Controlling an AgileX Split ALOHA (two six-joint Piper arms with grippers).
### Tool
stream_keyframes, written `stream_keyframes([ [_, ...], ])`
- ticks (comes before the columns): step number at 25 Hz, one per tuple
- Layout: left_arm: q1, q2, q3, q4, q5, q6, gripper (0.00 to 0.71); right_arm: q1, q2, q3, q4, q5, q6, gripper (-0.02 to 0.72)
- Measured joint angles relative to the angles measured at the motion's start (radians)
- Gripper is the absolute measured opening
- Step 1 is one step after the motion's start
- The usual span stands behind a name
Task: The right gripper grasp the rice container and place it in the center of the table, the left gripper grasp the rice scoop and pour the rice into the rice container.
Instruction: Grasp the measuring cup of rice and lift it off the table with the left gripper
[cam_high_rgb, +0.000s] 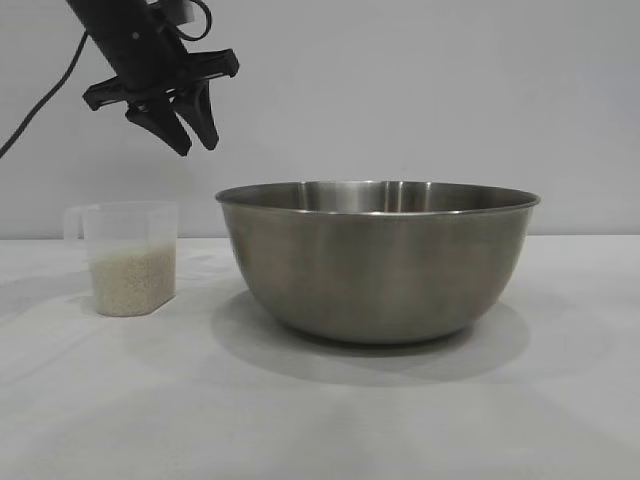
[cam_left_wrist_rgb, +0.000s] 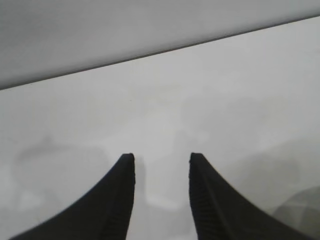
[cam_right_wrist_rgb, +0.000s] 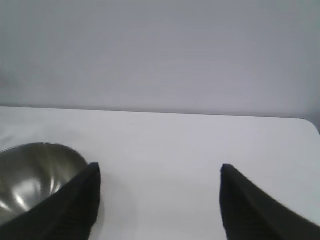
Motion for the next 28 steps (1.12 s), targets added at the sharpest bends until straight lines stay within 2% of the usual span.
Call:
stream_keyframes([
  [2, 0.000, -0.002, 0.000, 0.000, -0.002, 0.000, 0.207, 0.000, -0.084, 0.011, -0.012, 0.102, 0.000, 0.426],
  [3, 0.000, -0.002, 0.000, 0.000, -0.002, 0.000, 0.207, 0.000, -0.122, 0.013, -0.027, 0.142, 0.005, 0.377],
  [4, 0.000, -0.004, 0.000, 0.000, -0.002, 0.000, 0.207, -0.002, -0.153, 0.013, -0.043, 0.184, 0.025, 0.360],
  [6, 0.000, -0.008, 0.000, 0.000, -0.002, 0.000, 0.207, -0.015, -0.213, 0.013, -0.114, 0.272, 0.101, 0.366],
  [9, 0.000, -0.020, 0.000, 0.000, -0.002, 0.000, 0.207, -0.027, -0.278, 0.013, -0.206, 0.413, 0.163, 0.366],
  [13, 0.000, -0.030, 0.000, 0.000, -0.002, 0.000, 0.207, -0.038, -0.350, 0.013, -0.326, 0.537, 0.339, 0.366],
  [19, 0.000, -0.032, 0.000, 0.003, 0.000, 0.000, 0.207, -0.046, -0.498, 0.005, -0.402, 0.700, 0.396, 0.366],
  [21, 0.000, -0.033, 0.000, 0.003, 0.000, 0.000, 0.207, -0.049, -0.551, 0.005, -0.415, 0.723, 0.401, 0.366],
  [28, -0.001, -0.042, 0.000, 0.004, 0.006, 0.000, 0.207, -0.050, -0.592, 0.019, -0.418, 0.712, 0.403, 0.366],
])
